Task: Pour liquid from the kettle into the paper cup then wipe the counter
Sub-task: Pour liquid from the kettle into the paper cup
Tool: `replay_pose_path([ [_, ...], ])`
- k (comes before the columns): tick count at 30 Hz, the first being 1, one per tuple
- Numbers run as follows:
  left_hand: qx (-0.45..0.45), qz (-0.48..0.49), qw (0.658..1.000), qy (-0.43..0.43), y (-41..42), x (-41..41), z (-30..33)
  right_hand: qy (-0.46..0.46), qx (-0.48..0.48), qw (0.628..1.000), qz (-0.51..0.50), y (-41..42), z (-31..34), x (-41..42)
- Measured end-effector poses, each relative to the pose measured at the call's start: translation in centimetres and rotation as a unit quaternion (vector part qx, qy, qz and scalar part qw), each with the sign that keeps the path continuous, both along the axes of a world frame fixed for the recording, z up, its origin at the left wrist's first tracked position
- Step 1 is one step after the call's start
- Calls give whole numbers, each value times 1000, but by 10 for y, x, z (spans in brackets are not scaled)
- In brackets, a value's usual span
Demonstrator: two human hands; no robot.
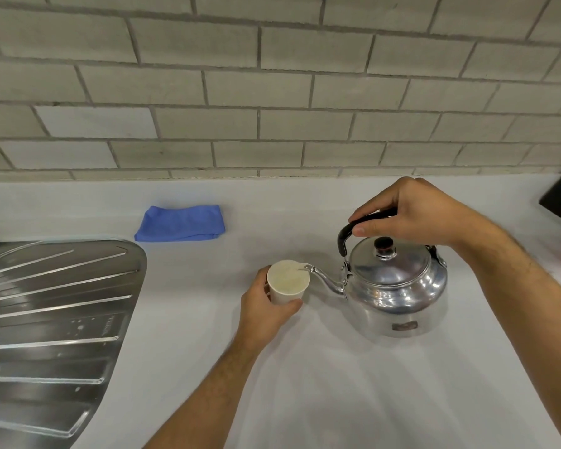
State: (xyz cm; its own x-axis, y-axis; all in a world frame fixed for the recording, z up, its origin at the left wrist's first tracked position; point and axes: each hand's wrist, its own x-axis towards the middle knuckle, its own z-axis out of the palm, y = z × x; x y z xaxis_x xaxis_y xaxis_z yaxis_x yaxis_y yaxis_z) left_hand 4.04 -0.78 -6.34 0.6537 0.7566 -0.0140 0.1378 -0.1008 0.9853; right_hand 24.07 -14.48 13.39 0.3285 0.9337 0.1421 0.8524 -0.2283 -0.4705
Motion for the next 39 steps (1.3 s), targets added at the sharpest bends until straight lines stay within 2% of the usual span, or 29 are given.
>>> replay_pose_path([
  [39, 4, -2, 1000, 11, 2, 0, -2, -31, -61, 998, -11, 1, 13, -8],
])
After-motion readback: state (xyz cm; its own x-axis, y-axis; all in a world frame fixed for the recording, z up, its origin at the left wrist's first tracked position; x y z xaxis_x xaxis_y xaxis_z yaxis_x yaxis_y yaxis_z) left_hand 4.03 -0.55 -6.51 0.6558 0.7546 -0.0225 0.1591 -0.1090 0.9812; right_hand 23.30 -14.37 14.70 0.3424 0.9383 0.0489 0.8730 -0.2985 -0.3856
